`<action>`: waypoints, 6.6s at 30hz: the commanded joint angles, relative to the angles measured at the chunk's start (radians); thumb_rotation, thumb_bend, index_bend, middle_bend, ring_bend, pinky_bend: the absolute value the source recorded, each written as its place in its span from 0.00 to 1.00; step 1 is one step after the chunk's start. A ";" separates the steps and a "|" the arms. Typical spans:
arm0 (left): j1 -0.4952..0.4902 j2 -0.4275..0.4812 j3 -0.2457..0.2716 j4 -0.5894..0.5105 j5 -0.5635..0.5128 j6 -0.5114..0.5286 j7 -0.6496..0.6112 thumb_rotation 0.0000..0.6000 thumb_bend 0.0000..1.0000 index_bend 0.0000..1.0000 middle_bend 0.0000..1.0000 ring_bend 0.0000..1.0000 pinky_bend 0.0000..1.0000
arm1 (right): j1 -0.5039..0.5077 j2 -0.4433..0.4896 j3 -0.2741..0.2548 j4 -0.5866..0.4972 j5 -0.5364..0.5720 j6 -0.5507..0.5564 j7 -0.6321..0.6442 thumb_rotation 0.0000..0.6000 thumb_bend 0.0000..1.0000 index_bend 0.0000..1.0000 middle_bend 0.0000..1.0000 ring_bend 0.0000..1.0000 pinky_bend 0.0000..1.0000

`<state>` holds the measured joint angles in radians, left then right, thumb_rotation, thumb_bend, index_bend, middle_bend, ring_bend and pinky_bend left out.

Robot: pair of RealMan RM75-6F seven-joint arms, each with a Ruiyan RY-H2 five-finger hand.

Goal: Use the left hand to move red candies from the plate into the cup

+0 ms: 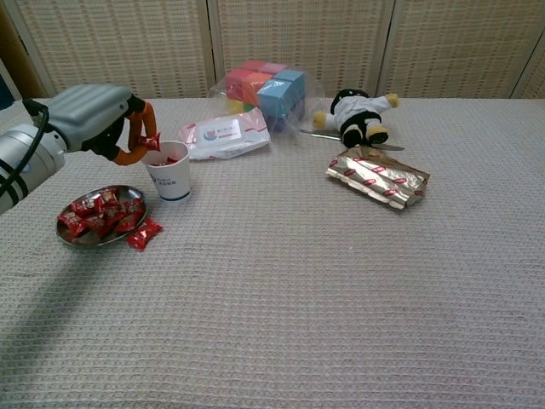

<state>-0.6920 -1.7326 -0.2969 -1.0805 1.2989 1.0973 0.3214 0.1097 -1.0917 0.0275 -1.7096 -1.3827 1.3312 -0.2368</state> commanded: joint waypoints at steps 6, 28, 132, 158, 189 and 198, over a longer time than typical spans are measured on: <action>-0.024 -0.028 0.017 0.025 -0.010 -0.005 0.027 1.00 0.42 0.40 0.53 0.65 1.00 | 0.000 0.002 0.002 0.000 0.002 0.003 0.004 1.00 0.14 0.00 0.00 0.00 0.15; 0.172 0.093 0.296 -0.153 0.232 0.237 -0.065 1.00 0.42 0.23 0.33 0.67 1.00 | -0.009 0.013 -0.018 -0.012 -0.047 0.023 0.024 1.00 0.14 0.00 0.00 0.00 0.15; -0.069 -0.037 0.036 0.078 0.084 -0.007 -0.012 1.00 0.43 0.42 0.44 0.77 1.00 | -0.039 0.033 -0.026 -0.025 -0.094 0.071 0.049 1.00 0.14 0.00 0.00 0.00 0.21; 0.077 0.159 0.162 -0.193 0.134 0.155 -0.064 1.00 0.43 0.24 0.24 0.76 1.00 | -0.041 0.037 -0.028 -0.026 -0.104 0.071 0.057 1.00 0.14 0.00 0.00 0.00 0.21; 0.157 0.010 0.251 0.051 0.125 0.062 -0.048 1.00 0.41 0.23 0.29 0.76 1.00 | -0.043 0.041 -0.039 -0.030 -0.132 0.072 0.064 1.00 0.14 0.00 0.00 0.00 0.21; 0.147 0.000 0.244 0.046 0.128 0.045 -0.030 1.00 0.41 0.24 0.31 0.76 1.00 | -0.044 0.042 -0.039 -0.030 -0.132 0.073 0.064 1.00 0.14 0.00 0.00 0.00 0.21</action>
<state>-0.5439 -1.7316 -0.0530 -1.0346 1.4293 1.1477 0.2877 0.0661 -1.0500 -0.0111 -1.7400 -1.5150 1.4040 -0.1726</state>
